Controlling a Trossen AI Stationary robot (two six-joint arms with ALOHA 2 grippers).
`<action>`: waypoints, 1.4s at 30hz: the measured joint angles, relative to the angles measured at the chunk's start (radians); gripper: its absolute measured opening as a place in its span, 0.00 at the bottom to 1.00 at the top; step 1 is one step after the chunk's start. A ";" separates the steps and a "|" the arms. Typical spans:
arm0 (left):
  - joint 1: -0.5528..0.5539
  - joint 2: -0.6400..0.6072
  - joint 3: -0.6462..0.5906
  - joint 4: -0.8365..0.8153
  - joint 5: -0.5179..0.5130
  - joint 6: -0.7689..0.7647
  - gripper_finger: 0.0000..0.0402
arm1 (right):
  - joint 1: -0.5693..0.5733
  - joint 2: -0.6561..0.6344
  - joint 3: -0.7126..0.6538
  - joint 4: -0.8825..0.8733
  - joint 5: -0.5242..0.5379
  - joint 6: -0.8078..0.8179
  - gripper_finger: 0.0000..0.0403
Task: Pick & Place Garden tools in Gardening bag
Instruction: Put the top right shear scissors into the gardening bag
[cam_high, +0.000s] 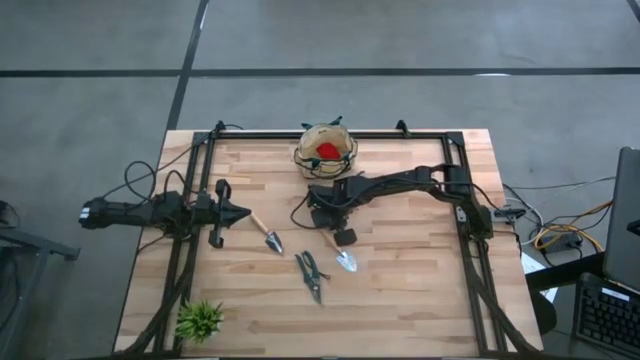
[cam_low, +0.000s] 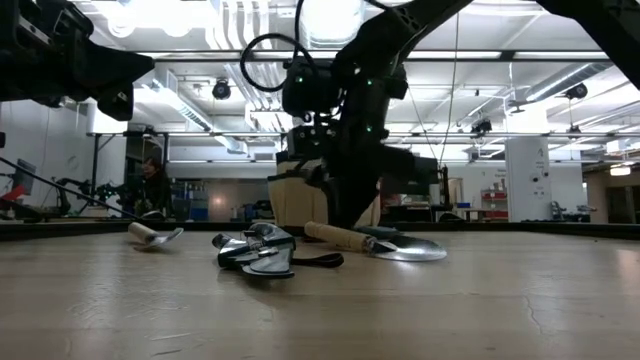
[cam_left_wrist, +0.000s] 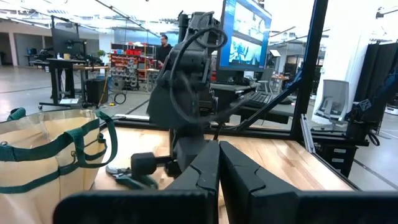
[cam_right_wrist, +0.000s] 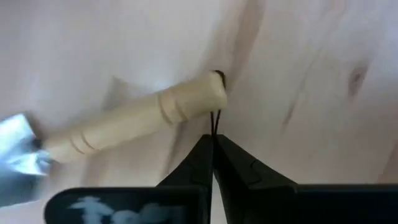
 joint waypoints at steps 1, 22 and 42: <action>0.000 0.000 0.000 0.000 0.000 0.000 0.03 | 0.001 -0.011 0.008 0.006 -0.006 0.011 0.02; 0.000 0.000 0.000 0.000 0.000 0.000 0.03 | -0.082 -0.409 0.027 0.123 -0.005 0.240 0.02; 0.000 0.000 0.000 0.000 0.000 0.000 0.03 | -0.273 -0.739 0.027 0.137 0.053 0.347 0.02</action>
